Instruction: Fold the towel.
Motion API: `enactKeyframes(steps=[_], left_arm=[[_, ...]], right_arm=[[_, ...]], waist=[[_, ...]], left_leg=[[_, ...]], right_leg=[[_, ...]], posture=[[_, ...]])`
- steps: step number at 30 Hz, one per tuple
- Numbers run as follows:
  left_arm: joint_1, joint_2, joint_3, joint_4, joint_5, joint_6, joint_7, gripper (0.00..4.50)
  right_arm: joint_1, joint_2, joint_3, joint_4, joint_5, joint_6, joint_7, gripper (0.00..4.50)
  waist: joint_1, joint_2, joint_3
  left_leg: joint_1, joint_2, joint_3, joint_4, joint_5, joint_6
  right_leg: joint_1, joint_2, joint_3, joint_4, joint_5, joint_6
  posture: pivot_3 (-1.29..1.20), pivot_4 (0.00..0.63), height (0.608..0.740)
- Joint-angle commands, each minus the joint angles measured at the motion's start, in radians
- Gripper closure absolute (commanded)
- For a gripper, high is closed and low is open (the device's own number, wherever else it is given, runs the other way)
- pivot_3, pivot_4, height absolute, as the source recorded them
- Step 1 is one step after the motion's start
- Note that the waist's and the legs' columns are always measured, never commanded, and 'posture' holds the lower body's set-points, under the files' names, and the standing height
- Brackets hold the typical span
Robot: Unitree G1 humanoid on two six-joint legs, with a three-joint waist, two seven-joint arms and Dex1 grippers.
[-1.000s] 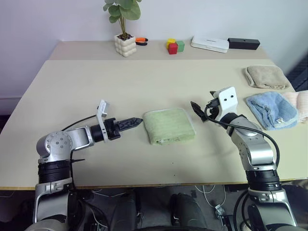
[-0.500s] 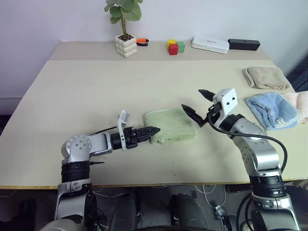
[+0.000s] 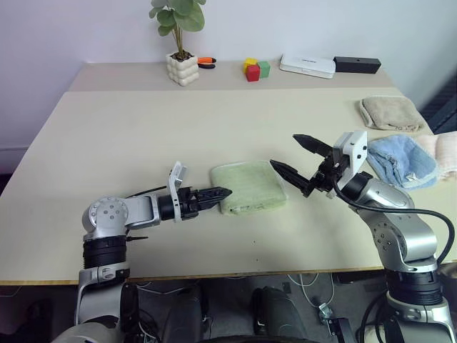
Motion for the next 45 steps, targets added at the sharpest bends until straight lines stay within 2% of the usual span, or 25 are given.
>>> enactKeyframes(steps=[1,3,7,15,22,24,26,29,32,37,45], left_arm=[[0.025,0.026,-0.005,0.033,0.049,0.001,0.020,0.00],[0.012,0.001,0.006,0.074,0.059,-0.008,0.040,0.00],[-0.003,-0.022,-0.050,0.104,0.080,-0.042,0.020,0.00],[-0.068,-0.114,-0.116,0.203,0.125,-0.101,0.014,0.00],[-0.127,-0.155,-0.135,0.290,0.157,-0.131,-0.013,0.00],[-0.137,-0.160,-0.124,0.315,0.159,-0.134,-0.017,0.54],[-0.142,-0.161,-0.130,0.330,0.174,-0.142,-0.021,1.34],[-0.149,-0.169,-0.143,0.344,0.195,-0.149,-0.035,2.99],[-0.158,-0.180,-0.140,0.354,0.206,-0.153,-0.039,4.41],[-0.164,-0.191,-0.133,0.349,0.215,-0.165,-0.042,4.47],[-0.144,-0.176,-0.116,0.287,0.227,-0.246,-0.051,4.47]], right_arm=[[-0.010,0.007,0.001,-0.029,0.014,-0.008,-0.006,0.01],[0.002,-0.003,-0.004,-0.059,0.045,0.007,0.017,0.01],[0.054,-0.073,-0.044,-0.108,0.121,0.026,0.113,0.01],[0.039,-0.114,-0.052,-0.098,0.128,0.028,0.125,0.01],[0.128,-0.201,-0.133,-0.132,0.183,0.024,0.221,0.01],[0.148,-0.221,-0.145,-0.128,0.180,0.022,0.234,0.00],[0.153,-0.225,-0.149,-0.128,0.180,0.022,0.233,0.00],[0.166,-0.233,-0.146,-0.145,0.177,0.028,0.238,0.00],[0.196,-0.262,-0.147,-0.142,0.161,0.025,0.269,0.00],[0.212,-0.318,-0.170,-0.090,0.135,0.025,0.293,0.00],[0.183,-0.312,-0.164,-0.067,0.147,0.040,0.269,0.00]], waist=[[0.001,0.000,0.000],[0.003,0.000,0.000],[0.015,0.001,-0.001],[0.044,0.001,-0.002],[0.061,0.001,-0.002],[0.058,0.001,-0.002],[0.056,0.001,-0.002],[0.058,0.001,-0.002],[0.062,0.001,-0.002],[0.059,0.002,-0.003],[0.058,0.002,-0.003]], left_leg=[[0.000,0.000,0.000,0.000,0.000,0.000],[0.000,0.000,0.000,0.000,0.000,0.000],[0.000,0.000,0.000,0.001,0.000,0.000],[0.003,-0.002,-0.003,0.003,-0.001,0.002],[0.003,-0.004,-0.003,0.004,-0.002,0.004],[0.003,-0.004,-0.003,0.004,-0.002,0.004],[0.002,-0.004,-0.003,0.004,-0.002,0.004],[0.000,-0.004,-0.002,0.004,-0.002,0.004],[0.001,-0.004,-0.003,0.004,-0.002,0.004],[0.002,-0.004,-0.004,0.005,-0.002,0.004],[0.002,-0.004,-0.004,0.005,-0.002,0.004]], right_leg=[[0.000,0.000,0.000,0.000,0.000,0.000],[0.000,0.000,0.000,0.000,0.000,0.000],[0.001,0.000,0.000,0.000,0.000,0.000],[0.003,-0.004,-0.001,-0.004,-0.001,-0.005],[0.004,-0.006,-0.001,-0.005,-0.001,-0.005],[0.004,-0.006,-0.001,-0.005,-0.001,-0.005],[0.004,-0.006,-0.001,-0.005,-0.001,-0.005],[0.004,-0.005,-0.001,-0.005,-0.001,-0.005],[0.002,-0.005,-0.002,-0.005,-0.001,-0.005],[0.004,-0.007,-0.002,-0.006,-0.001,-0.005],[0.004,-0.007,-0.002,-0.006,-0.001,-0.005]], posture=[[0.00,0.150,0.735],[0.00,0.150,0.735],[0.00,0.150,0.735],[0.00,0.150,0.735],[0.00,0.150,0.735],[0.00,0.150,0.735],[0.00,0.150,0.735],[0.00,0.150,0.735],[0.00,0.150,0.735],[0.00,0.150,0.735],[0.00,0.150,0.735]])
